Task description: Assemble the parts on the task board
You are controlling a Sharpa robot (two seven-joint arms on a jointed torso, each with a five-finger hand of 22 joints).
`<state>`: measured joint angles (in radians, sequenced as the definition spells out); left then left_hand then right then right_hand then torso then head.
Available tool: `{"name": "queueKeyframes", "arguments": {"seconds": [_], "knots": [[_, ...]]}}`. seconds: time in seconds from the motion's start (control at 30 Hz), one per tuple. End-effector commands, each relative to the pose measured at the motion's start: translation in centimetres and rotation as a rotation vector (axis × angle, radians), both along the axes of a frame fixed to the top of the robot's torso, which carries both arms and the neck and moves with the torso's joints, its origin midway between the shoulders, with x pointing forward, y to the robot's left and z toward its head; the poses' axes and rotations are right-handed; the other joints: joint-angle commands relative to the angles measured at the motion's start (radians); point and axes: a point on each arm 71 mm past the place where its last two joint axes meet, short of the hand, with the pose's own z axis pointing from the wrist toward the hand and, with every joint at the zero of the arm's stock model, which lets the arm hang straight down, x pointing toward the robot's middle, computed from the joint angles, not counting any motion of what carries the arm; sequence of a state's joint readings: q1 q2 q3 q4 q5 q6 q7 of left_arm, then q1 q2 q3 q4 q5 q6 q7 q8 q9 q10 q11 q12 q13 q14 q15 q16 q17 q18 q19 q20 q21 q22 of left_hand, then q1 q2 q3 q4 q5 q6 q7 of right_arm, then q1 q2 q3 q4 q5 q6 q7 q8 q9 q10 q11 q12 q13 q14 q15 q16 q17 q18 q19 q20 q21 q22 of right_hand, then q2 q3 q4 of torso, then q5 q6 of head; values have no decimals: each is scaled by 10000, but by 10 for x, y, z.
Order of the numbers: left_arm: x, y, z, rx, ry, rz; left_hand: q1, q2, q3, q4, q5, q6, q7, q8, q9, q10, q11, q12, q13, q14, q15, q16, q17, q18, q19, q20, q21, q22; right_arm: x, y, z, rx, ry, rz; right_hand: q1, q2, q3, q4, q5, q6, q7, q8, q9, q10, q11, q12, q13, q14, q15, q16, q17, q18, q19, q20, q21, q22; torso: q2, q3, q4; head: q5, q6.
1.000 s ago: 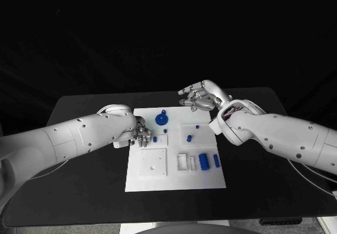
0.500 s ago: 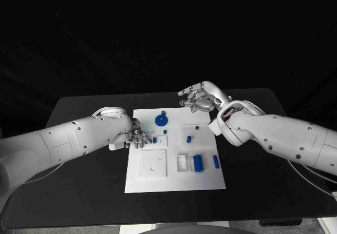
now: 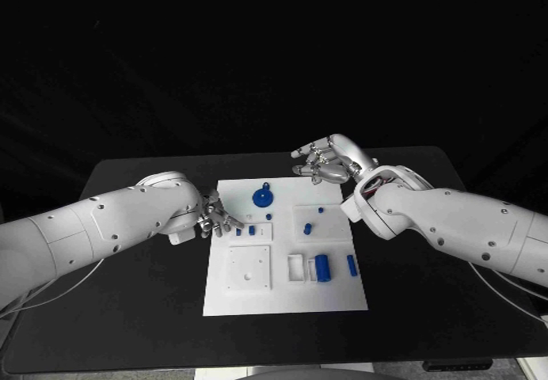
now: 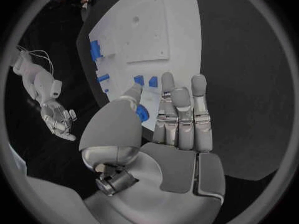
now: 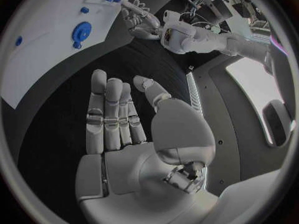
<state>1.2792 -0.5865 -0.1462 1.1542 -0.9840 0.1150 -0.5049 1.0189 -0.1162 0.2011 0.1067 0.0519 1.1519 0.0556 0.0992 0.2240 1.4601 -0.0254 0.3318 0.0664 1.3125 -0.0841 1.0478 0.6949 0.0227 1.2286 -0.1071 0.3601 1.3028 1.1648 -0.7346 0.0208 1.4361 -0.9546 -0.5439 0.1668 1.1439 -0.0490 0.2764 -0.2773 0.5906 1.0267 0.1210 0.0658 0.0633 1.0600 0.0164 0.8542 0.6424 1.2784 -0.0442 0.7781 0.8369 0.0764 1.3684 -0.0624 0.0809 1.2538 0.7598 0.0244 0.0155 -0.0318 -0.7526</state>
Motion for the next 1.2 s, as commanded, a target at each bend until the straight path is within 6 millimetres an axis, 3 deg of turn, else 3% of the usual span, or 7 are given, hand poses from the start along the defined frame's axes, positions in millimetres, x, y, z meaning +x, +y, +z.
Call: {"name": "queueKeyframes", "arguments": {"seconds": [0.03, 0.17, 0.27, 0.33, 0.43, 0.67, 1.2], "knots": [[0, -3, 11, -1530, -592, 343, 603, 368, -47, -693, 446, -164, 28, 342, -22, -319, 124, -420, 1, -360, 125, -374, -376, -34, -245, 118, -388, -226, 0, 0, 0, -86, -45, 126, -20, -57, 37, 22, 60, -2, 26, -43, -13, -46, -12, -43, -15, -64, 0, 21, 11, 96, -42, -2, -56, -2, 1, 4, -3, -1, 20], [2, -4, 25, -2263, -1815, 90, 2251, 850, 333, -2189, 1988, -415, 109, 731, -97, -884, 239, -1169, -27, -631, 235, -779, -891, 10, -280, 210, -873, -579, 0, -1, 0, -99, -43, 95, -20, -57, 37, 22, 60, -2, 26, -43, -13, -46, -12, -43, -15, -64, 0, 21, 11, 96, -42, -2, -56, -2, 1, 6, 14, 0, 57], [3, -10, 34, -2505, -3025, -557, 3030, 890, 512, -2912, 1852, -652, 358, 615, -512, -1361, 408, -1672, -25, -916, 383, -1037, -1173, 148, -450, 328, -950, -441, 1, -2, -1, -106, -44, 78, -20, -57, 37, 22, 60, -2, 26, -43, -13, -46, -12, -43, -15, -64, 0, 21, 11, 96, -42, -2, -56, -2, 8, 1, 1, 15, 87], [4, -18, 43, -2627, -4255, -1265, 3326, 951, 384, -3117, 1330, -585, 425, 616, -786, -1459, 484, -1840, -37, -911, 418, -1017, -1269, 243, -467, 375, -862, -212, 1, -2, -1, -113, -47, 64, -20, -57, 37, 22, 60, -2, 26, -43, -13, -46, -12, -43, -15, -64, 0, 21, 11, 96, -42, -2, -56, -2, 11, -5, -20, 39, 109], [2, -31, 51, -2665, -5849, -2301, 3562, 956, 161, -3242, 634, -466, 434, 572, -1129, -1470, 555, -2127, -41, -899, 473, -965, -1378, 343, -508, 457, -832, 4, 2, -3, -1, -122, -45, 49, -20, -57, 37, 22, 60, -2, 26, -43, -13, -46, -12, -43, -15, -64, 0, 21, 11, 96, -42, -2, -56, -2, 13, -5, -25, 61, 130], [-3, -57, 53, -2378, -7551, -3951, 3643, 961, 25, -3308, 150, -170, 356, -170, -1568, -1773, 691, -2691, -62, -801, 489, -790, -1612, 487, -437, 540, -831, 233, 3, -3, -2, -133, -46, 27, -16, -64, 31, 10, 63, 8, 25, -43, -13, -60, -9, -62, -29, -81, 4, 4, -1, 91, -58, 3, -74, -16, 17, 15, -28, 79, 170], [-3, -90, 25, -834, -7616, -5468, 3334, 668, -118, -3053, 476, -259, 352, -344, -1562, -2387, 845, -2706, -66, -802, 575, -563, -2001, 474, -293, 613, -1134, 189, 3, -1, -1, -97, -115, 7, -4, -91, 68, 9, 26, -36, 37, -41, -12, 60, 7, -737, -883, -204, 29, -347, -412, 47, -286, 25, -135, -311, 26, 29, -30, 20, 197]]}}
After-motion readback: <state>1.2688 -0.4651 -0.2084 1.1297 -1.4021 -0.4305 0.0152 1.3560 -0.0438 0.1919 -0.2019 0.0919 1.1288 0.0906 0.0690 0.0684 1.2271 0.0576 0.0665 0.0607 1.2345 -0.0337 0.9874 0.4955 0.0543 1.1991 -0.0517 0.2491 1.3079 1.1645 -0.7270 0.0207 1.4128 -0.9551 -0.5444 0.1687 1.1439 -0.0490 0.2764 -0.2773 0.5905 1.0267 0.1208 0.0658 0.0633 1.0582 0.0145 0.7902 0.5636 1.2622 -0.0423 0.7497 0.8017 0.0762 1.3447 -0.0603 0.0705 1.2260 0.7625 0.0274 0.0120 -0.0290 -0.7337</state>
